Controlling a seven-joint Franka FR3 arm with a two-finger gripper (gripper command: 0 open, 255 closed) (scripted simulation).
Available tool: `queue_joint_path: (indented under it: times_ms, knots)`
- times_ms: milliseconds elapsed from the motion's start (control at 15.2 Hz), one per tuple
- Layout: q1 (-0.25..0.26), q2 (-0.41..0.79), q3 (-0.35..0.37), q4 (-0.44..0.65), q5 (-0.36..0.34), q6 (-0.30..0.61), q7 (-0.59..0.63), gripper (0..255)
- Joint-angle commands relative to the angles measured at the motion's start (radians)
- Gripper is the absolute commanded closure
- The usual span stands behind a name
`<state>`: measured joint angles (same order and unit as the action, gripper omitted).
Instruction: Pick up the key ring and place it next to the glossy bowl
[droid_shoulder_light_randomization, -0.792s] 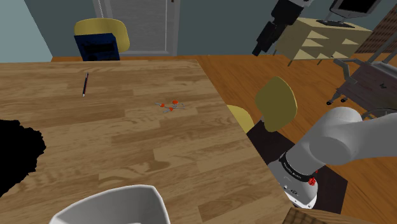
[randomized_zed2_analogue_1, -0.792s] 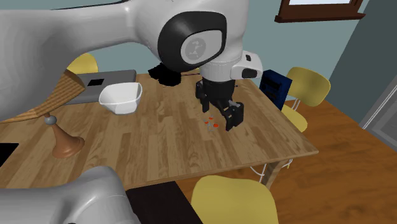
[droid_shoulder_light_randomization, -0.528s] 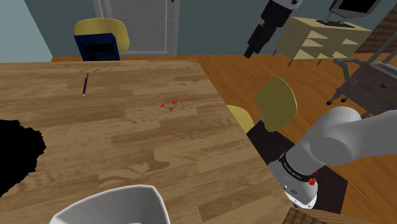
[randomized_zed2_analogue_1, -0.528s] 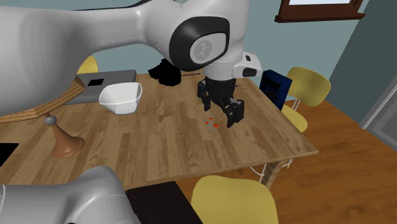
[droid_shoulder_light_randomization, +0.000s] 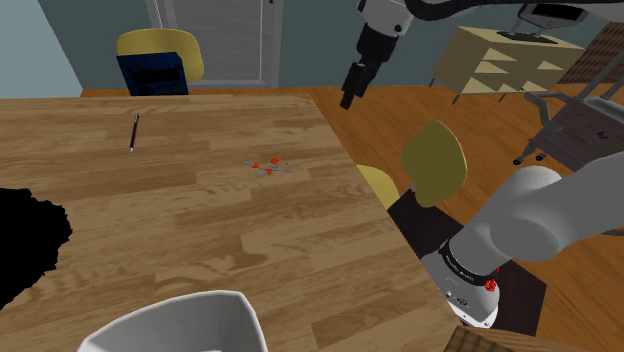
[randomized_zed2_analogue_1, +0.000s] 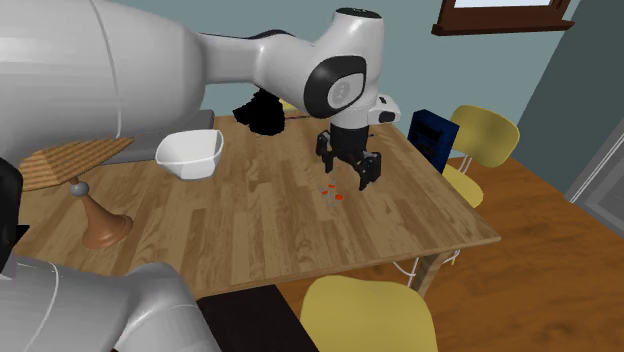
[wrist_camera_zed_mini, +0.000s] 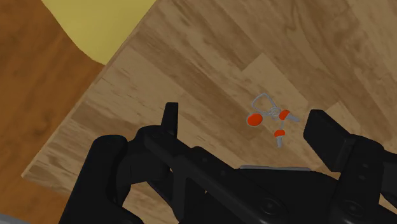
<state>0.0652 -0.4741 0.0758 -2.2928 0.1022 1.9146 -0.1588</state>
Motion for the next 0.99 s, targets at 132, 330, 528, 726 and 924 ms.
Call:
queue_joint_path:
  times_ms: [132, 330, 528, 726, 924]
  knots:
    - [0.026, 0.133, 0.042, 0.052, -0.012, 0.065, -0.004, 0]
    - [0.044, 0.235, 0.074, 0.098, -0.03, 0.108, -0.002, 0]
    - [0.062, 0.338, 0.105, 0.151, -0.055, 0.143, 0.004, 0]
    - [0.082, 0.442, 0.133, 0.211, -0.088, 0.171, 0.014, 0]
    - [0.105, 0.548, 0.156, 0.279, -0.128, 0.191, 0.026, 0]
